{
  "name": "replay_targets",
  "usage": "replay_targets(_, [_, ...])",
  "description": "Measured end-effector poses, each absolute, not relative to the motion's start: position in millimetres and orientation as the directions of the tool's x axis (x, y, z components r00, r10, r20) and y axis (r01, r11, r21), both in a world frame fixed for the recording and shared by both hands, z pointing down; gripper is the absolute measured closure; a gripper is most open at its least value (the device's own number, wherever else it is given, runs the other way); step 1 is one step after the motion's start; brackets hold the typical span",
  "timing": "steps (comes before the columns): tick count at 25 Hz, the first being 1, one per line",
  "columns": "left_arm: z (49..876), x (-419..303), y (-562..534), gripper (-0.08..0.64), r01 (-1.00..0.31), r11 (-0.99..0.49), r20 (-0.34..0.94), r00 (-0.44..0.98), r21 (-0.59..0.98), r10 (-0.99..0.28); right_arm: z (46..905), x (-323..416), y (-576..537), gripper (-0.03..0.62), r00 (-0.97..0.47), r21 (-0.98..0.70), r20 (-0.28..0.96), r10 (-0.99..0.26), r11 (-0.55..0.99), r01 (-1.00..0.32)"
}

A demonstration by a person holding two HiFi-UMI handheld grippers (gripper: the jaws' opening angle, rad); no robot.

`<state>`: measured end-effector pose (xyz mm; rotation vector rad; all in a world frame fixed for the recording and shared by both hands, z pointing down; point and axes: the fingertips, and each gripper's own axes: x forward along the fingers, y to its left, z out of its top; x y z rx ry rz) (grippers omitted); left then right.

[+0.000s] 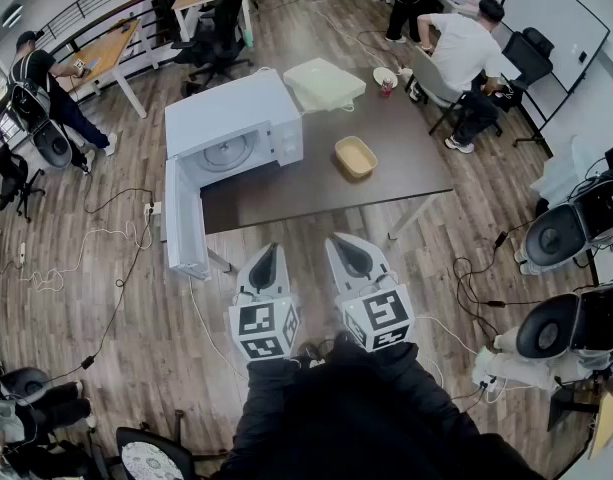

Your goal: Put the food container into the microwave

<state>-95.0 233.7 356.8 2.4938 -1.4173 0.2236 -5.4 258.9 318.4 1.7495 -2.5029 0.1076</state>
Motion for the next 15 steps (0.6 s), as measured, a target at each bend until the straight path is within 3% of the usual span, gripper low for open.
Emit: replay_targets(15, [370,-101,225,0.526,-0.854,-0.493,0.272,0.520,0.164,-0.810,330,-9,248,0.569,-0.310,-0.034,0.126,-0.942,0.309,-0.951])
